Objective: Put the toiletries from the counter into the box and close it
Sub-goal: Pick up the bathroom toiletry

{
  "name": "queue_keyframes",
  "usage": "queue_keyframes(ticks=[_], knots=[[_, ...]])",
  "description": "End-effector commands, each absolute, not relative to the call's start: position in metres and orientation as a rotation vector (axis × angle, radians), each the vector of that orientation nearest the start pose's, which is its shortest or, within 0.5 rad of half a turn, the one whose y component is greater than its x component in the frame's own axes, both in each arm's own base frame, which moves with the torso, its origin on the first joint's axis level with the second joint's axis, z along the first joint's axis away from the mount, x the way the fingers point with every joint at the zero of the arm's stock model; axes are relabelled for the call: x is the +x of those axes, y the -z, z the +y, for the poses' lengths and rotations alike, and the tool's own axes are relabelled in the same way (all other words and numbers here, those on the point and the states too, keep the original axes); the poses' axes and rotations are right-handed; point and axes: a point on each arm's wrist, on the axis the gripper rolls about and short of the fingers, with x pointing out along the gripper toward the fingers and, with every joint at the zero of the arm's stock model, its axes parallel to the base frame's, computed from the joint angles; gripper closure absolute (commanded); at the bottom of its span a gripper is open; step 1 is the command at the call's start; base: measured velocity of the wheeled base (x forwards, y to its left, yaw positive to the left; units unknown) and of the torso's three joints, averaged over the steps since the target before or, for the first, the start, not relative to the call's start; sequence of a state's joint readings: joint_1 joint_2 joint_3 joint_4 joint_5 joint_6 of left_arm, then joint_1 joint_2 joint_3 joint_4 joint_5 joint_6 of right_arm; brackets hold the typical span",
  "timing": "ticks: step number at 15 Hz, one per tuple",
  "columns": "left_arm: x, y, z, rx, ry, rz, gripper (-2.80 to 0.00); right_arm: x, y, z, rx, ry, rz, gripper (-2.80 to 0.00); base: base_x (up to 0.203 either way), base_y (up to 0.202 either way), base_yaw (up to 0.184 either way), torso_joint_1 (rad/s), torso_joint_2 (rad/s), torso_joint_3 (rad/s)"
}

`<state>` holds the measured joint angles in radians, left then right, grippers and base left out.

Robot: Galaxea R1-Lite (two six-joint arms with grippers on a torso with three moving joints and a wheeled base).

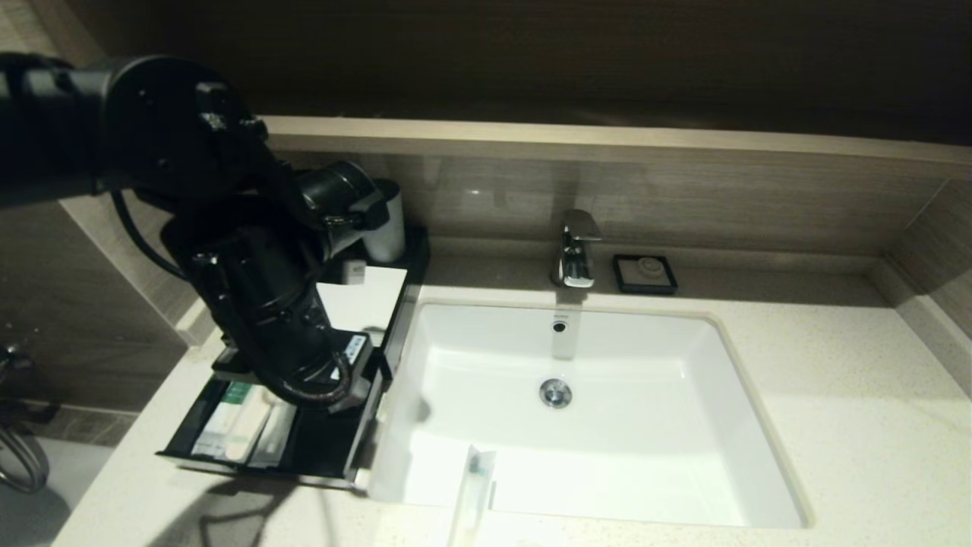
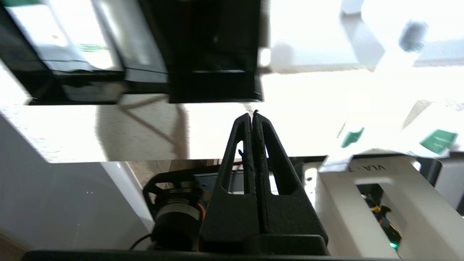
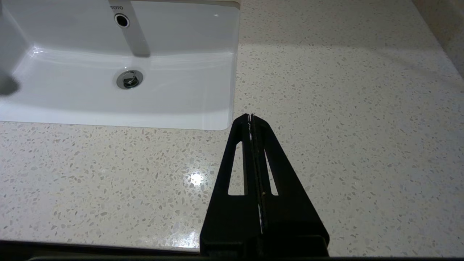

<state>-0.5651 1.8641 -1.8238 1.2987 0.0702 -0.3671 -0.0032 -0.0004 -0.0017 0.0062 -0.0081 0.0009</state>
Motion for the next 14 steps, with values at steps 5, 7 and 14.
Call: queue_keyframes(ticks=[5,7,14], knots=[[0.225,-0.241,-0.195,0.179,0.233,1.377,0.0,-0.023,-0.075,0.0,0.0,0.011,0.003,0.0,0.0,0.0,0.0,0.0,0.0,0.0],[0.221,-0.237,-0.204,0.2,0.246,1.389,0.0,-0.023,-0.075,0.0,0.002,0.011,0.003,0.0,0.0,0.0,0.0,0.0,0.0,0.0],[0.203,-0.217,-0.237,0.277,0.272,1.438,0.0,-0.023,-0.075,0.0,0.002,0.011,0.003,0.0,0.0,0.0,0.0,0.0,0.0,0.0]])
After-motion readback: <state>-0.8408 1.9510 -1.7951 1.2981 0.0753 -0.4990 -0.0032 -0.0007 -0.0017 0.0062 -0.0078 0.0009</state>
